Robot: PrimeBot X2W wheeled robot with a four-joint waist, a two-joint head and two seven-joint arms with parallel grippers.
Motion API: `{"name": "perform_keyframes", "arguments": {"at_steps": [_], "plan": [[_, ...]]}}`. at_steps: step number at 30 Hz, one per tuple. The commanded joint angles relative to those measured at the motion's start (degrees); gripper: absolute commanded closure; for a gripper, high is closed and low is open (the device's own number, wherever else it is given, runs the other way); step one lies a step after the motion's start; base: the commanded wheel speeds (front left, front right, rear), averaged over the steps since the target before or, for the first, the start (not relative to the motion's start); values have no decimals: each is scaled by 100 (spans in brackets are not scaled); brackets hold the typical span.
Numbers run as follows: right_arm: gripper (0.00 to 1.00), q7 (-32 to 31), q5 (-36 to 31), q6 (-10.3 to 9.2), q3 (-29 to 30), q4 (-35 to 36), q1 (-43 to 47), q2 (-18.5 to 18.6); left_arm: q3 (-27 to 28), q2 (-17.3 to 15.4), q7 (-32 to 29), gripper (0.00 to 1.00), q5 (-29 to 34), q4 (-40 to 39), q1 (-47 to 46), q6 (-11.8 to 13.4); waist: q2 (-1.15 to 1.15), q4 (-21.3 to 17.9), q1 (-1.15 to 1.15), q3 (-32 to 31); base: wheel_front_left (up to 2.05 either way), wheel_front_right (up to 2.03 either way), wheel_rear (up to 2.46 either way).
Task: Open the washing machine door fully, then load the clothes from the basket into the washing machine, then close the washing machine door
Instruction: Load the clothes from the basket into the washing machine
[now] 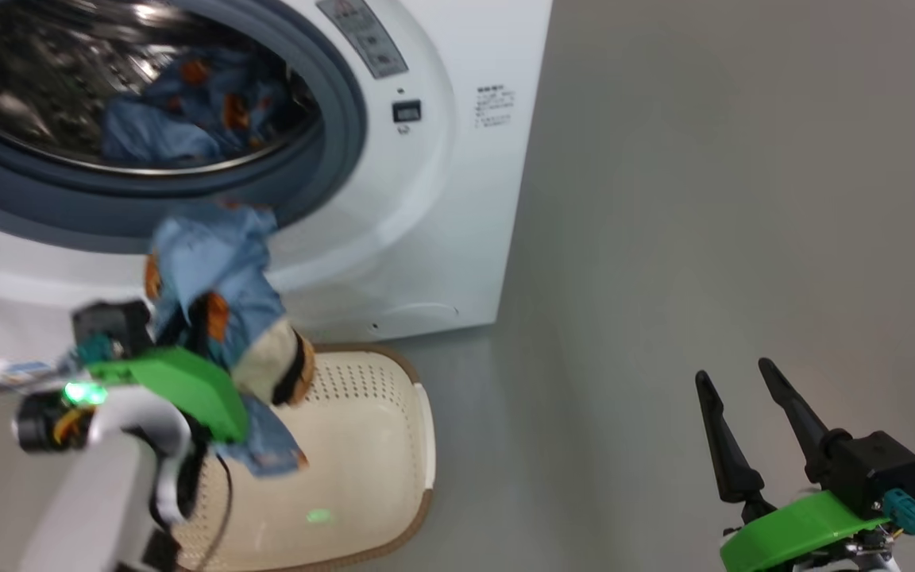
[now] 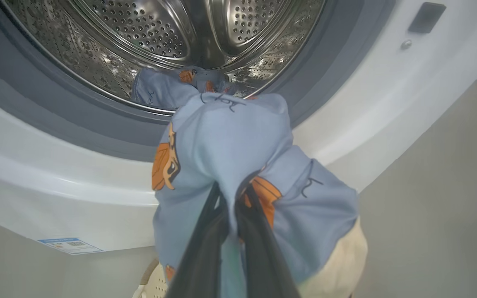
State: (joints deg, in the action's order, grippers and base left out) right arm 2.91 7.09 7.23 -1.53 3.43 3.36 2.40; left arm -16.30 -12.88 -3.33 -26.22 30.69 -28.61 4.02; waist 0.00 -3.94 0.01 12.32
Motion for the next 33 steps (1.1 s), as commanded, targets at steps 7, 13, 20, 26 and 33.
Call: {"name": "perform_keyframes", "arguments": {"at_steps": [7,13,20,26,33], "plan": [[0,399,189,25,-261,-191,-504,55,364,-653,-451,100,44,245,-1265,-7,0,-718,-1,1077,0,0,0],[0,713,385,25,-441,-471,-841,50,521,-1155,-922,100,52,475,-2157,-8,0,-1001,-1,1663,0,0,0],[0,974,612,25,-619,-748,-1241,49,651,-1773,-1220,100,156,491,-3147,-40,0,-1236,-1,2404,0,0,0],[0,1139,827,25,-784,-954,-1601,48,724,-2209,-1236,100,278,330,-4090,-94,0,-1390,-1,3048,0,0,0],[0,1196,978,25,-907,-1076,-1860,48,816,-2489,-610,100,434,215,-4825,-142,0,-1535,-1,3371,0,0,0]]}}
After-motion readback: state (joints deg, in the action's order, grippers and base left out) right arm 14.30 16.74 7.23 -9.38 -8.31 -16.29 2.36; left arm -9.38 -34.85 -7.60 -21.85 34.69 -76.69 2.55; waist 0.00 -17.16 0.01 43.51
